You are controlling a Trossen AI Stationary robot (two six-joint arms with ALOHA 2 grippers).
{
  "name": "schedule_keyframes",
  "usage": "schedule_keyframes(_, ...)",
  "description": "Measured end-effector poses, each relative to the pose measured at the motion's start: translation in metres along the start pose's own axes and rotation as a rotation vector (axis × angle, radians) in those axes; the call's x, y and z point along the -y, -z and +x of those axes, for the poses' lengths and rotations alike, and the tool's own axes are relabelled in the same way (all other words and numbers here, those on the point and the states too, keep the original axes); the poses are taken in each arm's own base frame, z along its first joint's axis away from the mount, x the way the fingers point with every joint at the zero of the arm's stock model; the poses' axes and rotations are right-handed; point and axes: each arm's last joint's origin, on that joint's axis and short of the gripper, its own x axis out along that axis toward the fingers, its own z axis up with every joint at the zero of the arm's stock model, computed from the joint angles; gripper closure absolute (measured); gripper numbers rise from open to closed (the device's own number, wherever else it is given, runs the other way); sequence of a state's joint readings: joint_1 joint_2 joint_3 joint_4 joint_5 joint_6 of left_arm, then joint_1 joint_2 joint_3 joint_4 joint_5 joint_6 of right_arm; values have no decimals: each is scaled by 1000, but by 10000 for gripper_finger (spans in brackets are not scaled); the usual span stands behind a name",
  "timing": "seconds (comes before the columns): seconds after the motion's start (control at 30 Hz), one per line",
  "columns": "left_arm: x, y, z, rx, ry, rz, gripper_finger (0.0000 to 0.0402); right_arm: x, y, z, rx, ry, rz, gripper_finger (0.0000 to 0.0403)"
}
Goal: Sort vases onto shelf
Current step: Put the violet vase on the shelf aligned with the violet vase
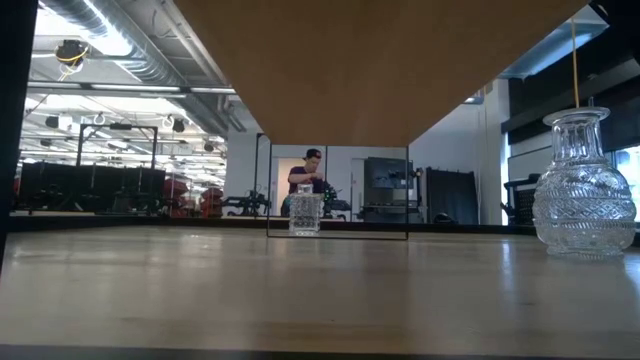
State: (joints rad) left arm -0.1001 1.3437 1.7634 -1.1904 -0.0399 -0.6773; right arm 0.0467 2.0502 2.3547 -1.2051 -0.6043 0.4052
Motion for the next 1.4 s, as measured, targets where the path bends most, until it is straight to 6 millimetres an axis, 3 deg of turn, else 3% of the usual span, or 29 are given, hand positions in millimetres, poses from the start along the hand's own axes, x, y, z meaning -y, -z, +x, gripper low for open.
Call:
schedule_keyframes(0.37, 3, 4, 0, -17, 7, 34, 184, -2, -1, 3, 23, 1, 46, 281)
schedule_keyframes(0.6, 8, 18, -1, -34, -87, 118, 184, -5, -5, 0, 63, -15, 63, 270)
schedule_keyframes(0.73, 16, 41, 4, -46, -59, 189, 184, -16, -4, -16, 123, -25, 57, 271)
schedule_keyframes(0.9, 15, 87, 25, 31, 58, 196, 184, -30, 4, -45, 233, 51, 49, 271)
schedule_keyframes(1.03, -4, 118, 49, 186, 143, 173, 194, -43, 13, -75, 371, 157, 39, 271)
schedule_keyframes(1.2, -31, 140, 93, 246, 268, 122, 230, -53, 29, -105, 463, 267, 58, 271)
schedule_keyframes(1.4, -53, 145, 136, 247, 362, 43, 318, -56, 50, -126, 471, 370, 121, 271)
